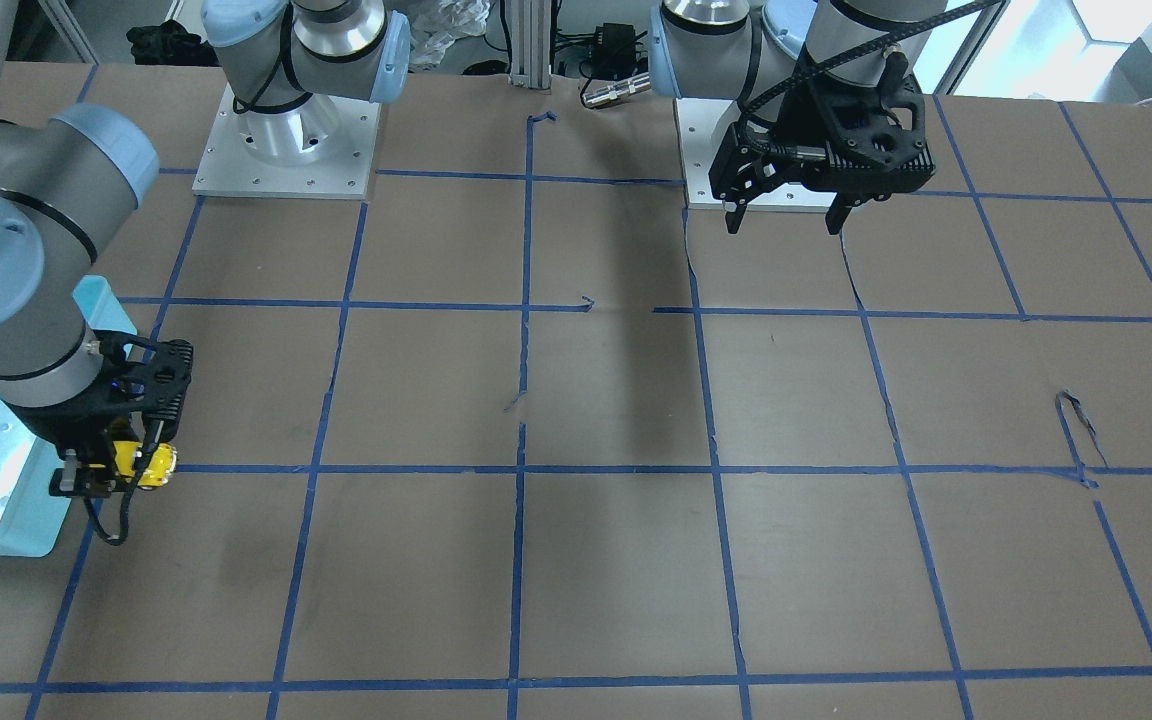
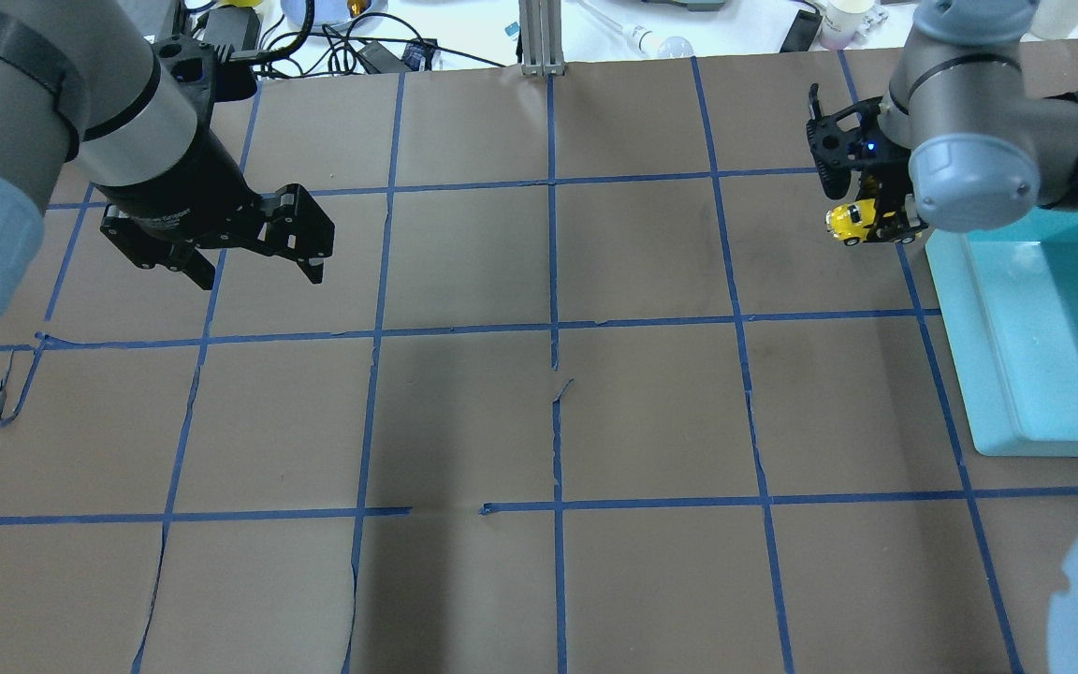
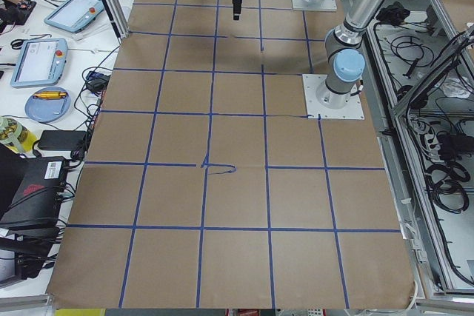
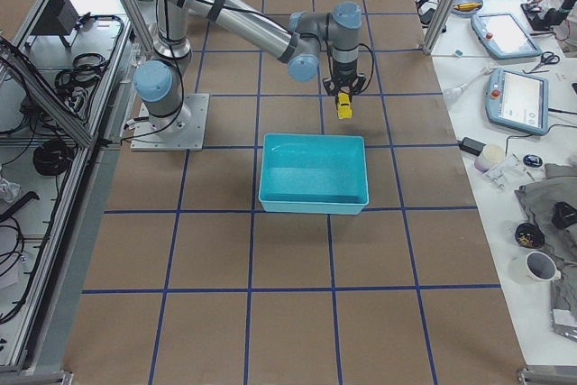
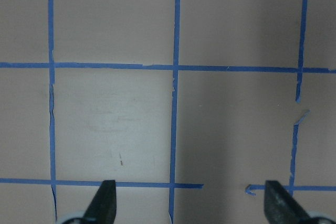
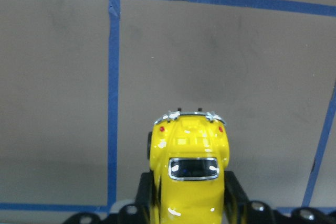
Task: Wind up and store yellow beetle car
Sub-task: 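Lift the car with the right gripper and lower it into the blue tray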
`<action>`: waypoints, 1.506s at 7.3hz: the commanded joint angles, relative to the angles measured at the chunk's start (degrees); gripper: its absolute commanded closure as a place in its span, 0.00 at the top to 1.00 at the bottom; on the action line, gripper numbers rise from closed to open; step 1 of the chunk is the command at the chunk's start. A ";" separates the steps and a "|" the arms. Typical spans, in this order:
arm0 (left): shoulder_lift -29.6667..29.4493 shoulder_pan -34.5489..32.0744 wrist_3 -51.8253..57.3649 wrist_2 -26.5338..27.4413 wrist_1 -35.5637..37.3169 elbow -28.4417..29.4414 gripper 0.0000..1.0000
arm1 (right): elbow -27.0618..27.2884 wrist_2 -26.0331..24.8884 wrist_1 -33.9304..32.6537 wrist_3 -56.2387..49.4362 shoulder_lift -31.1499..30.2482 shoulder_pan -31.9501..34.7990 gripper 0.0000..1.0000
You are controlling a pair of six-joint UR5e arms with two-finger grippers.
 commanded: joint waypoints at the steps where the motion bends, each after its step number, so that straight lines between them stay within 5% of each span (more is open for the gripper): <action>1: -0.81 0.51 -0.63 -0.49 0.42 0.71 1.00 | -2.56 -5.81 5.14 -0.67 -2.46 -5.24 0.00; 5: -6.70 0.86 -0.46 0.12 -5.52 12.13 1.00 | 0.94 -5.73 4.09 -8.14 -0.81 -18.88 0.00; 10: -4.77 0.77 0.07 -0.05 3.76 6.34 1.00 | 4.37 -5.47 1.11 -8.15 5.53 -19.52 0.02; 11: -4.77 0.77 0.07 -0.05 3.85 6.25 1.00 | 6.30 -5.73 -1.07 -8.15 5.53 -19.52 0.13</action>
